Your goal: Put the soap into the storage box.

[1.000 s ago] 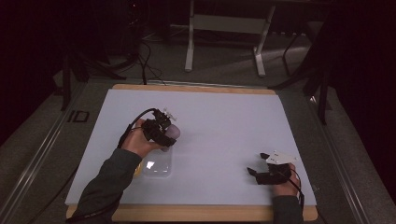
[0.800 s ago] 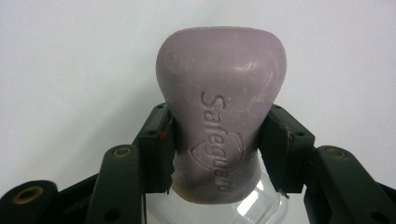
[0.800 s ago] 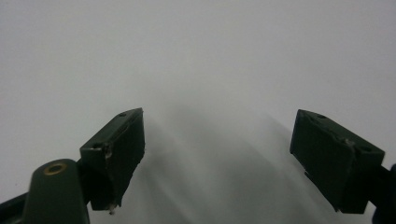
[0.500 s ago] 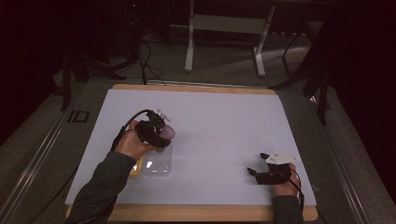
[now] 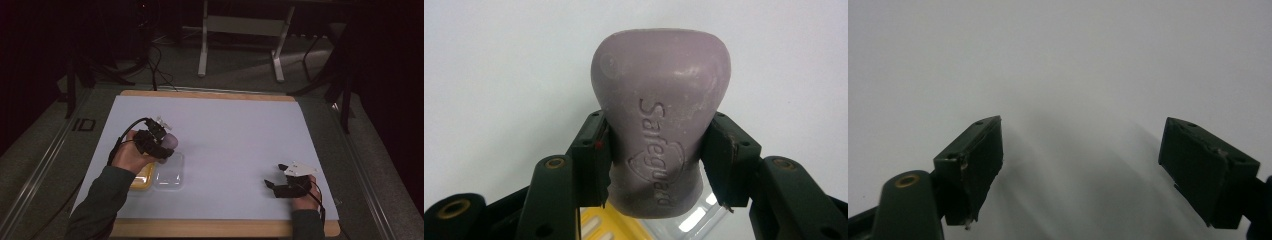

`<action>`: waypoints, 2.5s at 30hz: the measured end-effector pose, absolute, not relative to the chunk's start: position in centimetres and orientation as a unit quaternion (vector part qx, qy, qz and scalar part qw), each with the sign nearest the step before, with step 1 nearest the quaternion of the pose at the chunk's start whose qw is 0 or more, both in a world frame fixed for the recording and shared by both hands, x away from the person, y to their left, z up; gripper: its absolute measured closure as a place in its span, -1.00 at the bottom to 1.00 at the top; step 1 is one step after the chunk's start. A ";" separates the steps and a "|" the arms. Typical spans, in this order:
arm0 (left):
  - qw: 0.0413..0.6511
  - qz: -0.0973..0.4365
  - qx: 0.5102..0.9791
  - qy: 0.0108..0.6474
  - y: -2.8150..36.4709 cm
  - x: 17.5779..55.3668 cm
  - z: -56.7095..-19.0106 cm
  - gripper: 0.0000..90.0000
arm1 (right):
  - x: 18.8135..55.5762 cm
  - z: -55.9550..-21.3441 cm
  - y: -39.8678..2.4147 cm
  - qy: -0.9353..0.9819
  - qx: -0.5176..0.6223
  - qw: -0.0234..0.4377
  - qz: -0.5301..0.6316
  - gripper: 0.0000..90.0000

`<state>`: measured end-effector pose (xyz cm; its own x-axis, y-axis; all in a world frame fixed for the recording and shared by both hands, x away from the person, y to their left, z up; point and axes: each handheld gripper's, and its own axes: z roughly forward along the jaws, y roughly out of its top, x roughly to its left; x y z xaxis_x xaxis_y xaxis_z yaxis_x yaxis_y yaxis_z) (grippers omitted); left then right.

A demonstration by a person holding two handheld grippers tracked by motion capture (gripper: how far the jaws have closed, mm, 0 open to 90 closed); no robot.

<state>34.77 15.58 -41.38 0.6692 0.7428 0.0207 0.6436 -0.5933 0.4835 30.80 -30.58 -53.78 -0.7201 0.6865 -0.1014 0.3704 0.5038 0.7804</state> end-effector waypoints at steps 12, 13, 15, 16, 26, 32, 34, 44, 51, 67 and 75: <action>0.222 0.113 0.880 0.405 17.1 33.7 -41.6 0.11 | 30.8 -53.8 -30.5 0.843 0.314 0.205 0.386 -0.61; 0.222 0.113 0.879 0.406 17.2 33.7 -41.6 0.11 | 30.8 -53.8 -30.5 0.843 0.313 0.205 0.386 -0.61; 0.220 0.114 0.878 0.408 17.6 33.5 -41.7 0.11 | 30.8 -53.8 -30.5 0.843 0.313 0.207 0.386 -0.61; 0.220 0.114 0.877 0.411 17.9 33.3 -41.8 0.11 | 30.8 -53.8 -30.5 0.843 0.312 0.207 0.386 -0.61; 0.217 0.115 0.869 0.430 19.6 32.6 -42.4 0.11 | 30.7 -53.8 -30.5 0.844 0.312 0.208 0.383 -0.61; 0.214 0.112 0.866 0.438 20.4 32.2 -42.8 0.11 | 30.7 -53.8 -30.4 0.846 0.310 0.210 0.379 -0.61; 0.213 0.111 0.865 0.441 20.7 32.1 -42.9 0.11 | 30.7 -53.8 -30.4 0.847 0.310 0.210 0.378 -0.61; 0.210 0.105 0.860 0.453 21.7 31.5 -43.7 0.11 | 30.7 -53.8 -30.4 0.847 0.307 0.212 0.378 -0.61; 0.207 0.096 0.857 0.462 22.1 31.4 -44.7 0.11 | 30.6 -53.7 -30.5 0.841 0.313 0.215 0.386 -0.61; 0.187 0.074 0.856 0.477 22.0 31.5 -47.2 0.10 | 30.5 -53.7 -30.7 0.837 0.316 0.215 0.392 -0.61; 0.174 0.065 0.852 0.489 22.1 31.9 -48.1 0.08 | 30.5 -53.7 -30.6 0.837 0.316 0.216 0.391 -0.61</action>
